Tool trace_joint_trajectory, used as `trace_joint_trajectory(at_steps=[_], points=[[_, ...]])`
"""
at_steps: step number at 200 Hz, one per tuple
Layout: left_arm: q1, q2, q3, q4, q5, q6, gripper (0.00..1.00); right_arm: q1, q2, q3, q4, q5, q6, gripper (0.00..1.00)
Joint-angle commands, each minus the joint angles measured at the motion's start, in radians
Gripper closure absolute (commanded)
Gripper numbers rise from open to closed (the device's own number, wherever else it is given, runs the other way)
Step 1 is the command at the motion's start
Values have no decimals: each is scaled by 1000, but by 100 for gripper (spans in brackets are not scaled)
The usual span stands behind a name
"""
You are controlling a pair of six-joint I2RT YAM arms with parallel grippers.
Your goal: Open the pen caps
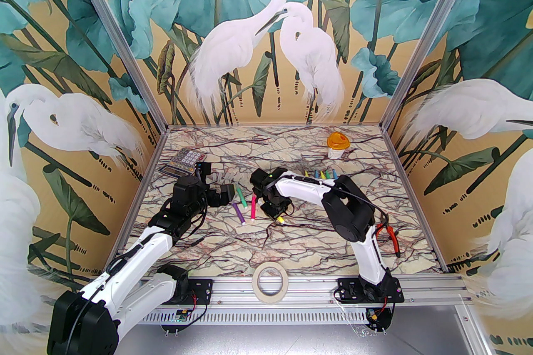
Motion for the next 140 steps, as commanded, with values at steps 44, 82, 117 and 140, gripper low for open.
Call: trace_joint_trajectory(at_steps=[44,82,117,140], points=[[7,-12,3,21,80,-12,1,-50,-119,-135,205,-105,44,94],[7,0,9,35,149,-11,1,-120,-239,-240,347,-193,81,100],[7,44,22,81,263,-41,3,-151,-360,-354,494,-264,82,100],[8,88,31,146,351,-78,4,-151,-443,-428,590,-295,69,100]])
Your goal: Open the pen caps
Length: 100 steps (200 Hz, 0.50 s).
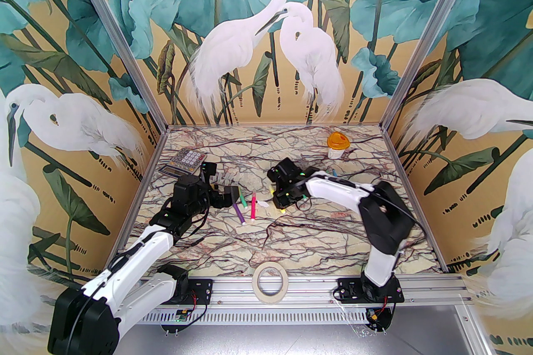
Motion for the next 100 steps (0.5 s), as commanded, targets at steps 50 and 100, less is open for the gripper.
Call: trace_joint_trajectory(at_steps=[50,100], points=[[7,174,54,305,407,-165,8,6,-170,-112,223,-90,-23,100],[-7,238,68,421,473,-237,13,9,-196,-132,263,-125,-36,100]])
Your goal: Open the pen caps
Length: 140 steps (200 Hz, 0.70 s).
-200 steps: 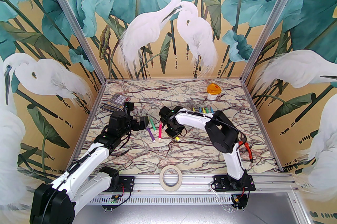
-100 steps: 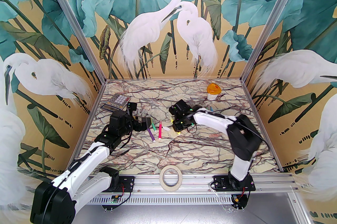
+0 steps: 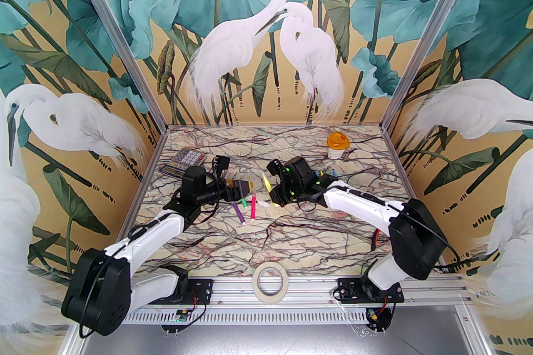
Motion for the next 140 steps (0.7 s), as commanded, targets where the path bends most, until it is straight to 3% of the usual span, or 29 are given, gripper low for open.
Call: trace_joint_trajectory(at_steps=[1,140], points=[[-7,19,27,98,80,-50,13,7,-29,-14,48,-35,-18,100],[-65,98,139,8,107,-22,40,57,-68,-18,103,-45,-55,100]])
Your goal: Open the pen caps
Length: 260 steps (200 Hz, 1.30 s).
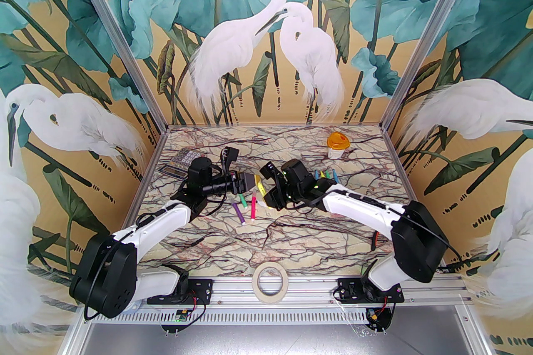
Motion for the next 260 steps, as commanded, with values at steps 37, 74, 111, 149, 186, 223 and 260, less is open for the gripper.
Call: trace_joint_trajectory(at_steps=[37,74,111,149,186,223,260], points=[[-10,13,41,-52,13,20,45,7,-41,-10,50,-15,-14,100],[-15,21,51,-52,13,15,48,8,-38,-11,56,-29,-22,100],[-17,31,61,-55,13,13,53,10,-33,-9,55,-32,-28,100],[-22,40,72,-64,15,14,60,10,-41,-13,59,-33,-33,100],[-26,40,77,-68,7,14,71,11,-40,-15,60,-31,-34,100],[-28,49,83,-75,7,12,87,12,-51,-21,76,-9,-31,99],[-29,47,87,-77,8,7,95,12,-59,-34,114,28,-19,70]])
